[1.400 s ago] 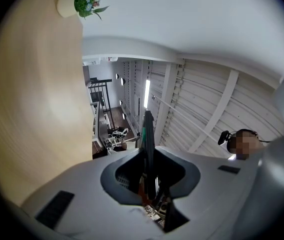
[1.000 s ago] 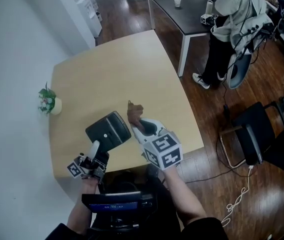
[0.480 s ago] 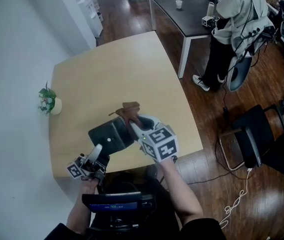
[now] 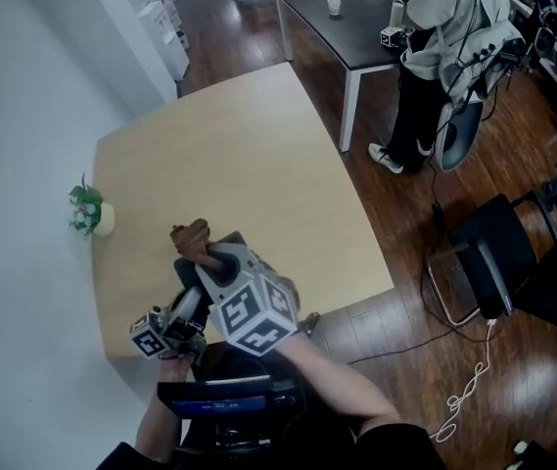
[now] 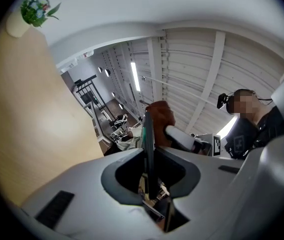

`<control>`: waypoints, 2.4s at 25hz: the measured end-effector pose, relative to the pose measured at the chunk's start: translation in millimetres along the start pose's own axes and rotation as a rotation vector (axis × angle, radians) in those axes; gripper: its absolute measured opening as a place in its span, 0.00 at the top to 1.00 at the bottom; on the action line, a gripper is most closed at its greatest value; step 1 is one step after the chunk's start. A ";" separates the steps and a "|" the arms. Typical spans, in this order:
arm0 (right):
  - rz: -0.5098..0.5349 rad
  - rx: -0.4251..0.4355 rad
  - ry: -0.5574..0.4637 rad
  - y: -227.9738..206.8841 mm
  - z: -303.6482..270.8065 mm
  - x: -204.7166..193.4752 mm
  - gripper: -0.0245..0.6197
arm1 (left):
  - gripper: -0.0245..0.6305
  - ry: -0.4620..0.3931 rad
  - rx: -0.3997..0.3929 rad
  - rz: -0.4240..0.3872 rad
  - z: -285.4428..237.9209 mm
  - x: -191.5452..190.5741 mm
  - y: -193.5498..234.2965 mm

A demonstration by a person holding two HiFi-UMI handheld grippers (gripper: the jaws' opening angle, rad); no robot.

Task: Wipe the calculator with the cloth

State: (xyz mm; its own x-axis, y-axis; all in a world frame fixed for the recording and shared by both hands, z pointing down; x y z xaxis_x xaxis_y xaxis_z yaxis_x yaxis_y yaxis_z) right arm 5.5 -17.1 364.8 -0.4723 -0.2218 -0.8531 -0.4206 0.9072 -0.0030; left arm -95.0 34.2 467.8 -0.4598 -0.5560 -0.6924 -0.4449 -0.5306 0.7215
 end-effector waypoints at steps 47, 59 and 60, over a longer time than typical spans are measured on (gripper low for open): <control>-0.330 0.136 -0.127 -38.8 25.2 -38.8 0.84 | 0.85 -0.218 -0.229 0.289 2.8 15.3 -10.0; -0.331 0.043 -0.083 -45.0 21.6 -70.8 0.84 | 0.85 -0.349 -0.205 0.410 20.1 8.8 10.7; -0.293 0.077 -0.119 -34.5 25.3 -60.9 0.84 | 0.85 -0.354 -0.193 0.421 20.8 7.8 13.2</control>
State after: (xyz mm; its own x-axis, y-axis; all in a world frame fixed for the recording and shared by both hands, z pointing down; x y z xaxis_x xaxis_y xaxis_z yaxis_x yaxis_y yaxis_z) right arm 68.3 -25.9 403.6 -0.2438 -0.4383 -0.8651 -0.4631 0.8364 -0.2932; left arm -120.4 36.2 471.9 -0.8102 -0.5144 -0.2809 -0.0356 -0.4352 0.8996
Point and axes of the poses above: the fingertips, and each gripper's own axes: z backward along the fingers, y to its left, x out of its top, the point moved 4 cm from there along z, backward along the fingers, and after that the axes turned 14 degrees about y, right-handed, at the moved point
